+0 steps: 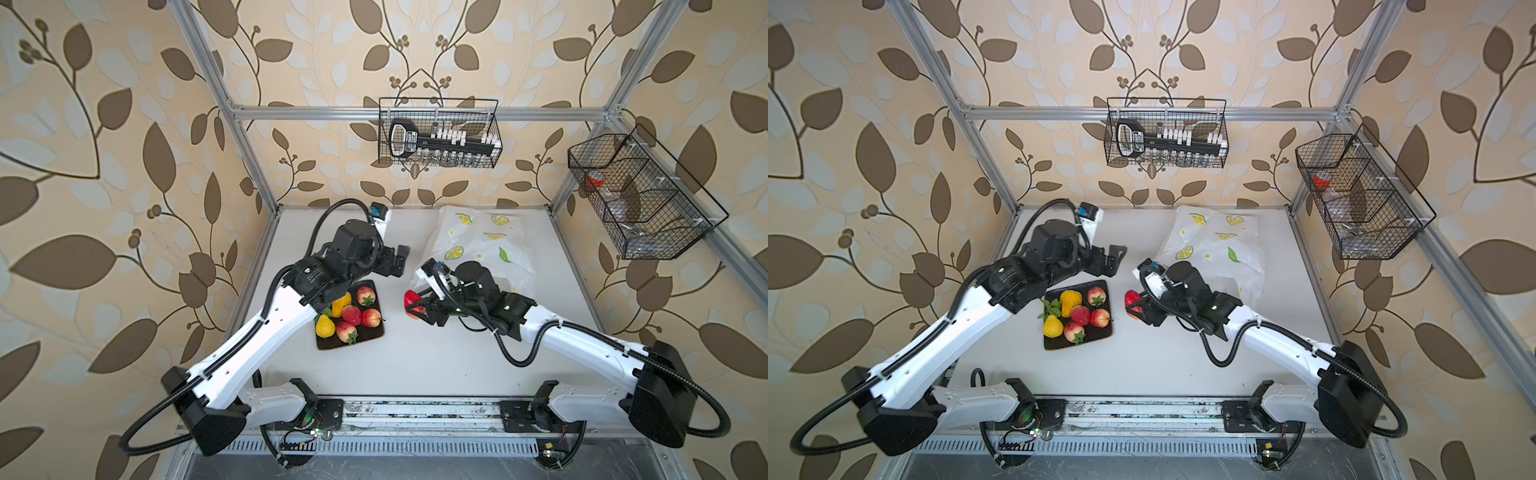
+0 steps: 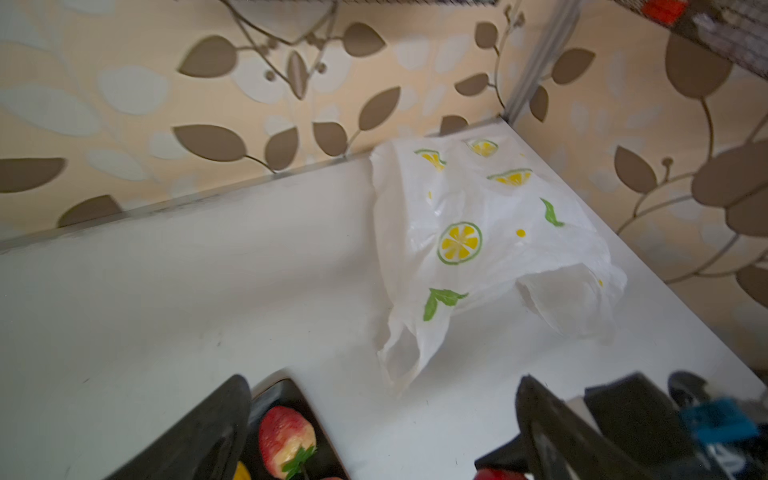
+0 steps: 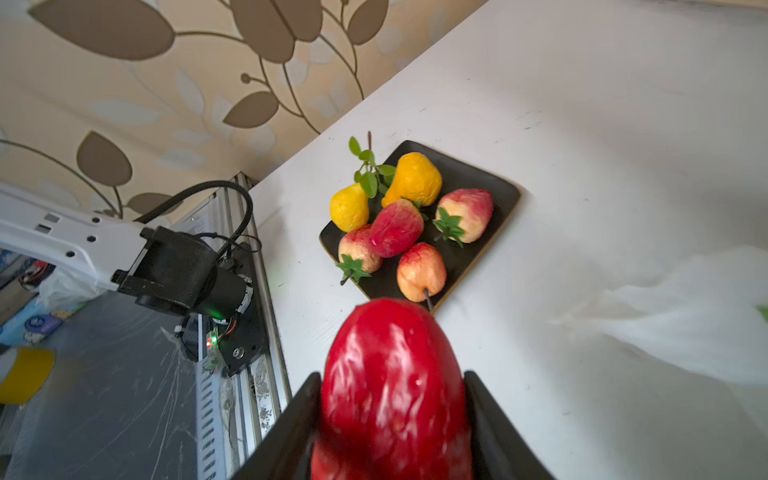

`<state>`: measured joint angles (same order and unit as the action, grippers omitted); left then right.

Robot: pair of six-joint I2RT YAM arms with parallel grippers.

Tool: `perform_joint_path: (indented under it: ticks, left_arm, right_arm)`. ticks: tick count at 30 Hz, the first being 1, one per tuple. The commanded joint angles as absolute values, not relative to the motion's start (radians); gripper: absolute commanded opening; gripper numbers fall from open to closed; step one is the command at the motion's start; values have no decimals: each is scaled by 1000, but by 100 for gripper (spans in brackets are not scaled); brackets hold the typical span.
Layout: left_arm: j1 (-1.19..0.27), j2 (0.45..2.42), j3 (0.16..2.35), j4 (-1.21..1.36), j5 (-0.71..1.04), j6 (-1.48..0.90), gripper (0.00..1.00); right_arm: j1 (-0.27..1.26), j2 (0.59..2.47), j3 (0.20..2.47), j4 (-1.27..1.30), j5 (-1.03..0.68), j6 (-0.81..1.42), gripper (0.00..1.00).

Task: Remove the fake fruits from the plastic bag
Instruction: 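Lower the red fruit onto the tray and open the right gripper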

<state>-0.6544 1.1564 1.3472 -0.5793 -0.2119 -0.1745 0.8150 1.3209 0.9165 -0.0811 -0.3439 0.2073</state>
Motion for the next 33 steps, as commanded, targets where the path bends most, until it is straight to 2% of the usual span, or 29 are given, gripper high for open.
perform_joint_path:
  ticks: [1, 8, 20, 26, 28, 30, 33]
  left_arm:
    - [-612, 1075, 1310, -654, -536, -280, 99]
    - [-555, 944, 1256, -719, -757, -351, 99]
    - [-554, 879, 1229, -803, -846, -391, 99]
    - [-554, 850, 1218, -831, -897, -408, 99]
    - [-555, 847, 1202, -823, -884, -401, 99]
    - [-554, 850, 1184, -827, -882, -409, 99]
    - [-554, 850, 1163, -826, -877, -430, 99]
  right_arm:
    - [909, 1425, 1032, -105, -225, 198, 50]
    - [1061, 1697, 1276, -104, -94, 275, 50]
    - [1137, 2090, 1647, -214, 75, 316, 54]
    - [1137, 2160, 1699, -225, 144, 281, 60]
    - [1138, 2171, 1712, -232, 149, 269, 66]
    - [1138, 2164, 1710, -223, 146, 268, 72]
    - [1138, 2129, 1705, -212, 143, 269, 74]
